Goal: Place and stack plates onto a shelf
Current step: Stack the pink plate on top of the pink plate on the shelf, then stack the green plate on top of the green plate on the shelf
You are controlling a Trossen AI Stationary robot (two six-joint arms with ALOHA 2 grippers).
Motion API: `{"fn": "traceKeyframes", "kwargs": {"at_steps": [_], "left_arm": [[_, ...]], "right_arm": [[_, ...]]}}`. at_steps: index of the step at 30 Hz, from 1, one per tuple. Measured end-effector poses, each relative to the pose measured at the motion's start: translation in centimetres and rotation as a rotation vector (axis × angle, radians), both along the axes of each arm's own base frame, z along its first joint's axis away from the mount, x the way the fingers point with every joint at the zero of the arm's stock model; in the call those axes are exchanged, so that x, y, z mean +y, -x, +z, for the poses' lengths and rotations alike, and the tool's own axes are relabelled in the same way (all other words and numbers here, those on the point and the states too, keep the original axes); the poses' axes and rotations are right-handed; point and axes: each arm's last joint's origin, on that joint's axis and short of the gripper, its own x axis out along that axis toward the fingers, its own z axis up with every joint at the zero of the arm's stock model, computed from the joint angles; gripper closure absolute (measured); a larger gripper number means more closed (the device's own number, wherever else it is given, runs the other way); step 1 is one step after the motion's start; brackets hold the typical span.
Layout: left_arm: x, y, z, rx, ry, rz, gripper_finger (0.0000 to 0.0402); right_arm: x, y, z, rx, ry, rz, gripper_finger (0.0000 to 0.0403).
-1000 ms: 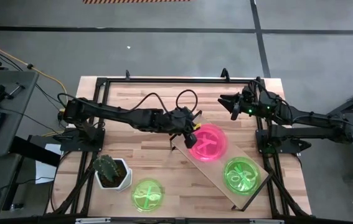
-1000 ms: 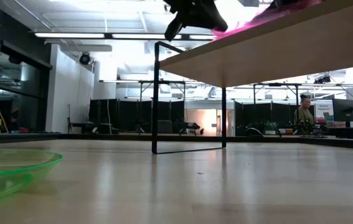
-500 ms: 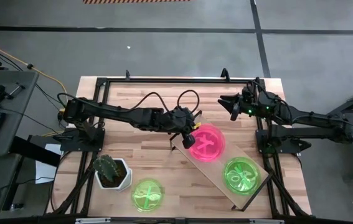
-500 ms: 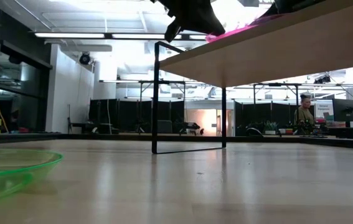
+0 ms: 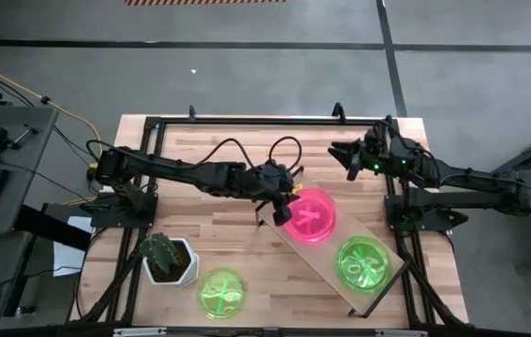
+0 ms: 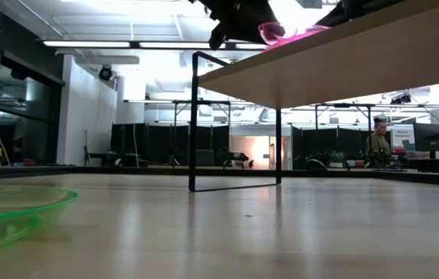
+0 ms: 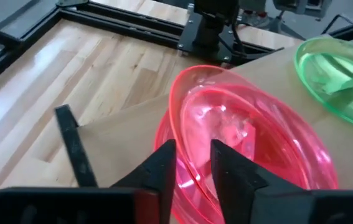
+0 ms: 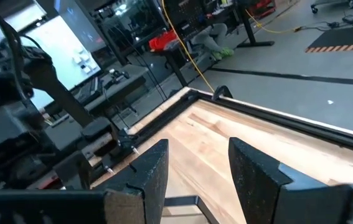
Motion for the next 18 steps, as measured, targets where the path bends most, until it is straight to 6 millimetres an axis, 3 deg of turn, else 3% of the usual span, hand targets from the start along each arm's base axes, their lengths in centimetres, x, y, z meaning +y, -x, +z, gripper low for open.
{"fn": "traceKeyframes", "kwargs": {"at_steps": [10, 18], "left_arm": [[2.3, 0.1, 0.4, -0.008, 0.072, -0.044, 0.0263], [5.0, 1.7, 2.9, -0.060, 0.048, -0.036, 0.0261]], "right_arm": [[0.0, 0.0, 0.3, -0.028, 0.008, 0.018, 0.0252], [0.0, 0.0, 0.3, -0.023, 0.034, 0.021, 0.0252]]}}
